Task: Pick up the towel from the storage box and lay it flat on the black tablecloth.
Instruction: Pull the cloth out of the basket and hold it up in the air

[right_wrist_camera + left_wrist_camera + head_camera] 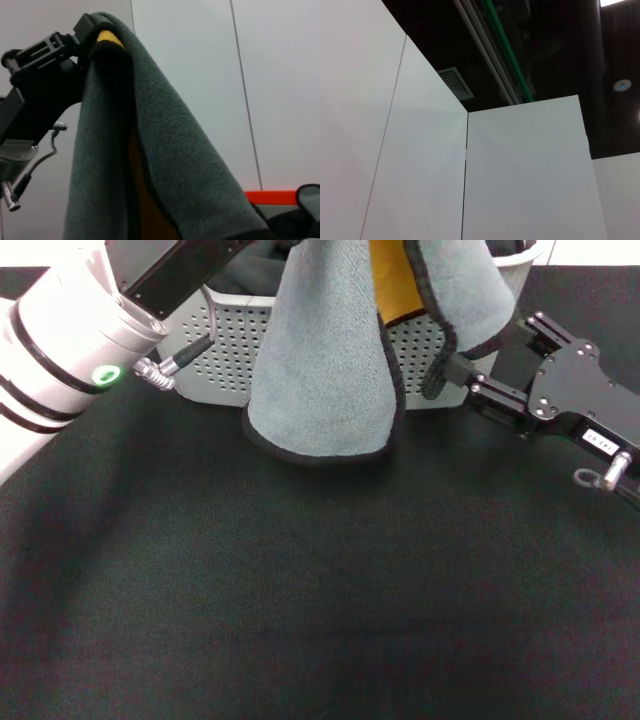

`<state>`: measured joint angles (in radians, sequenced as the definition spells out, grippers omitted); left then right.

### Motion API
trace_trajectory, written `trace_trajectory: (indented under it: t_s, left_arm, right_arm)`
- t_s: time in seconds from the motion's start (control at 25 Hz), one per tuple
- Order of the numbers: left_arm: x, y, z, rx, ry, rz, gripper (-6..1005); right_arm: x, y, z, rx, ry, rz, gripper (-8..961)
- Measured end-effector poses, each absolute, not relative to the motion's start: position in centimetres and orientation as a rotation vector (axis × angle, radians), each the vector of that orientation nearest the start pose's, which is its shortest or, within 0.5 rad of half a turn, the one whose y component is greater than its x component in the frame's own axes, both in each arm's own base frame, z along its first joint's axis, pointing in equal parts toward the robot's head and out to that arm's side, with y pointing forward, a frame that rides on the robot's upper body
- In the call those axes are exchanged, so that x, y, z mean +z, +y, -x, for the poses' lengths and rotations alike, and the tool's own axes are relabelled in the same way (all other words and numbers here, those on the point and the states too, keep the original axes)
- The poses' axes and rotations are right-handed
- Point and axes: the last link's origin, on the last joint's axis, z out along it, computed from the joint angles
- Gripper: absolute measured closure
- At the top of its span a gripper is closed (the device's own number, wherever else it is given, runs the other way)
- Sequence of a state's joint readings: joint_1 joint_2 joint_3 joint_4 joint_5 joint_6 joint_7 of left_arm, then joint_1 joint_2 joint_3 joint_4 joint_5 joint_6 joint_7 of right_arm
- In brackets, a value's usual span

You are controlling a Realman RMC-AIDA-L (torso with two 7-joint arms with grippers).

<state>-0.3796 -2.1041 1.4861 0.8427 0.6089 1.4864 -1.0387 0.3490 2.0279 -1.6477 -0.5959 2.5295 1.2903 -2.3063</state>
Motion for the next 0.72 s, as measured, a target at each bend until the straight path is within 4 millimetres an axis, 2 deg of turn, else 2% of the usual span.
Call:
trace_trajectory:
  t_s: [0.44, 0.72]
  left_arm:
    - [2.8, 32.3, 13.4, -1.734, -0.097, 2.110, 995]
    - [2.8, 32.4, 13.2, -1.740, -0.092, 2.110, 995]
  right_arm:
    - [-3.1, 31.0, -22.1, 1.217, 0.316, 2.324, 238]
    - [-4.3, 30.1, -22.7, 1.116, 0.183, 2.355, 276]
